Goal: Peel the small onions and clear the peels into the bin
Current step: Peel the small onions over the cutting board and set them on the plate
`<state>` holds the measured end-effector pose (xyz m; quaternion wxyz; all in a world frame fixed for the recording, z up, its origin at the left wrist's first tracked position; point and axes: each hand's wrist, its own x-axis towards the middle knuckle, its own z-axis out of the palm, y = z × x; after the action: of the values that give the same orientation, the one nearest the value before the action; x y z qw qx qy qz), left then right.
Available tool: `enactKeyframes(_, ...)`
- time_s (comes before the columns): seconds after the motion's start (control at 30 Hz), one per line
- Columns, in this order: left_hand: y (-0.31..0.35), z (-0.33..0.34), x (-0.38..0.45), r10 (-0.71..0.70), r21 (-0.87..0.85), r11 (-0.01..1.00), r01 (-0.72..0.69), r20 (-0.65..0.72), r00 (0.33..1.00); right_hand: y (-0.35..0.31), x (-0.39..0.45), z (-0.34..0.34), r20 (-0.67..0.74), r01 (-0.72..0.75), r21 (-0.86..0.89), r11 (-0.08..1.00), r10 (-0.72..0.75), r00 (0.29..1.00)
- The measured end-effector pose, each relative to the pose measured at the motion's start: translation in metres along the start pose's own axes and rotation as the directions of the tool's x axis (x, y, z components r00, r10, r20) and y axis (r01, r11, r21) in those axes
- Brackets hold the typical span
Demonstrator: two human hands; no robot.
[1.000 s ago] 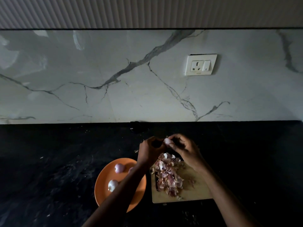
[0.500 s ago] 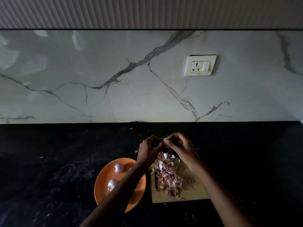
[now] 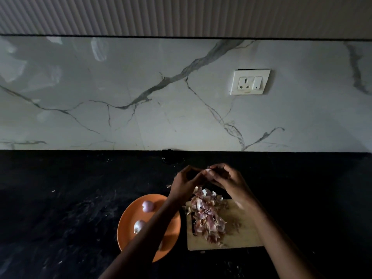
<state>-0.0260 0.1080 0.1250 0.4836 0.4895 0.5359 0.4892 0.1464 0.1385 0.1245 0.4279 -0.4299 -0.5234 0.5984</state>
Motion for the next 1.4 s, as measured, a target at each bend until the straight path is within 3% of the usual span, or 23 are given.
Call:
enactKeyframes(0.17, -0.002, 0.007, -0.002, 0.048, -0.07, 0.996, -0.049, -0.018, 0.999, 0.005, -0.003, 0.0, -0.031, 0.032, 0.059, 0.998, -0.03, 0.999)
enactKeyframes(0.23, -0.006, 0.008, -0.002, 0.109, 0.098, 0.99, -0.102, -0.064, 0.992, 0.007, -0.004, 0.0, -0.054, 0.035, 0.063, 0.997, -0.032, 0.998)
enactKeyframes(0.33, -0.006, 0.008, -0.001, 0.232, 0.396, 0.9, -0.184, -0.076, 0.97, 0.009, -0.004, 0.0, -0.08, 0.049, 0.061, 0.997, -0.044, 0.996)
enactKeyframes(0.5, -0.006, 0.008, 0.004, 0.329, 0.562, 0.788, -0.251, -0.039, 0.944, 0.005, -0.006, 0.0, -0.078, 0.06, 0.069, 0.996, -0.055, 0.995)
enactKeyframes(0.77, -0.007, 0.007, -0.001, 0.213, 0.418, 0.895, -0.153, -0.1, 0.972, 0.007, -0.007, -0.001, -0.089, 0.095, -0.113, 0.989, -0.105, 0.99)
enactKeyframes(0.9, -0.008, 0.006, -0.002, 0.189, 0.363, 0.922, -0.137, -0.111, 0.976, 0.007, -0.006, -0.001, -0.088, 0.08, -0.123, 0.989, -0.091, 0.992)
enactKeyframes(1.1, -0.021, 0.006, 0.0, 0.149, 0.241, 0.965, -0.105, -0.17, 0.974, 0.002, -0.009, 0.004, -0.066, 0.039, 0.096, 0.995, -0.033, 0.997)
enactKeyframes(1.3, -0.025, 0.005, 0.001, 0.017, -0.048, 0.999, -0.027, -0.194, 0.981, -0.004, -0.008, 0.005, -0.071, 0.013, 0.37, 0.929, 0.014, 0.997)
enactKeyframes(1.4, -0.031, -0.006, 0.005, -0.011, 0.065, 0.998, 0.022, -0.161, 0.987, -0.009, -0.005, -0.004, -0.057, 0.022, 0.406, 0.913, 0.002, 0.998)
